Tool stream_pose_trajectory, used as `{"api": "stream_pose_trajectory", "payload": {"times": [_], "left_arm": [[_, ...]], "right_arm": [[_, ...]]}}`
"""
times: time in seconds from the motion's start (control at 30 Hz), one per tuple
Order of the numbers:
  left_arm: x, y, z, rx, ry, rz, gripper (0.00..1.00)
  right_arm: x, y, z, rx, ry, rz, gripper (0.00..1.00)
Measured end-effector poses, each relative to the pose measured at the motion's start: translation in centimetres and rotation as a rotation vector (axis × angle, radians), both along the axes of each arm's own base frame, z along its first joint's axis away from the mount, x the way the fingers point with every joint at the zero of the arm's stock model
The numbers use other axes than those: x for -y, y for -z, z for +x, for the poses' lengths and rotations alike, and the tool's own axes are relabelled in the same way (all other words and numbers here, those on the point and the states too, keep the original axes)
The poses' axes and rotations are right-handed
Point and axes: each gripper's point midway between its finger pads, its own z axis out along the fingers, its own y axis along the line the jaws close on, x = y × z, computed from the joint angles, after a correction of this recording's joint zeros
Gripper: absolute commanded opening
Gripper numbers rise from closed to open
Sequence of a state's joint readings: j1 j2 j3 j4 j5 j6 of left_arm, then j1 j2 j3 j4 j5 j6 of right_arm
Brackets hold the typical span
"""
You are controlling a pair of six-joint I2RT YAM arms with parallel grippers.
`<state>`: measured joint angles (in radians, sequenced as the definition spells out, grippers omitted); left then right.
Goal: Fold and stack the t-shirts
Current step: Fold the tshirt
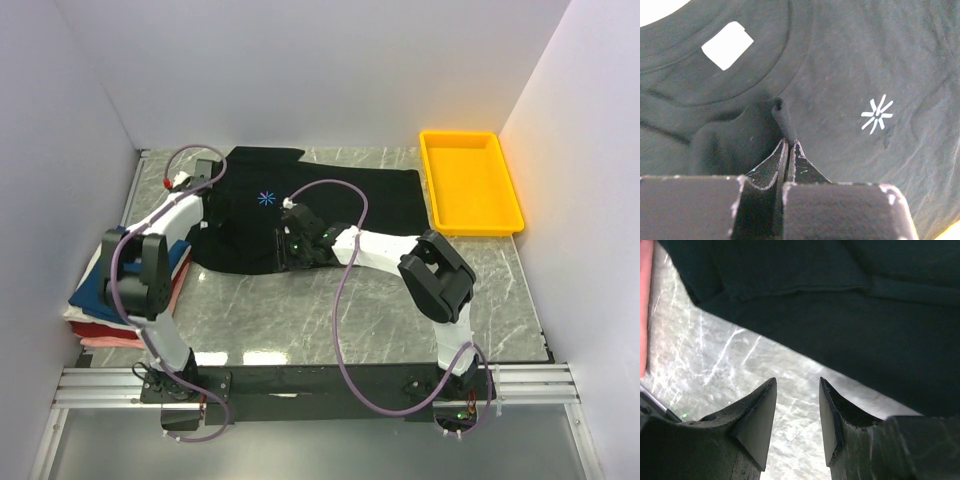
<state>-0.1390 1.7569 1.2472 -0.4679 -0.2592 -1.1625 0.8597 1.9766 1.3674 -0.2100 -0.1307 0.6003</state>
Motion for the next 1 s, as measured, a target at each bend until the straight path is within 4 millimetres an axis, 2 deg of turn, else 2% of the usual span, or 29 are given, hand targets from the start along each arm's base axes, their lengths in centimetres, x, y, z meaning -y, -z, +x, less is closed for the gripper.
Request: {"api": "stream_pose_trajectory", "payload": {"times": [0.3,0.5,0.63,0.8,0.9,0.93,1.0], "left_arm": [[1.4,1.7,3.4,-0.03,0.046,-0.027,0.01],[2.1,2.0,4.8,-0.026,0.073,-0.046,0.01],[2.5,1.8,5.5,-0.016,0.091,-0.057,0.01],[3.2,1.8,6.7,-0.005,0.111,-0.079,0.01],[3.5,2.1,7.1,-0.002,0.124,-0.087,0.04],[3.6,2.1,7.1,0.0,0.129,-0.09,0.1],[3.9,2.2,7.2,0.0,0.142,-0.094,0.15]], "right_arm": [[3.5,0.5,1.8,-0.005,0.077,-0.022,0.47],[4.4,0.3,2.9,0.006,0.096,-0.023,0.47],[4.2,-0.4,3.2,0.021,0.091,-0.018,0.47],[2.9,-2.9,4.9,0.087,0.082,0.015,0.47],[2.2,-4.0,6.1,0.124,0.077,0.027,0.47],[1.9,-4.2,6.4,0.133,0.074,0.03,0.47],[1.2,-4.2,7.1,0.146,0.066,0.032,0.47]]}}
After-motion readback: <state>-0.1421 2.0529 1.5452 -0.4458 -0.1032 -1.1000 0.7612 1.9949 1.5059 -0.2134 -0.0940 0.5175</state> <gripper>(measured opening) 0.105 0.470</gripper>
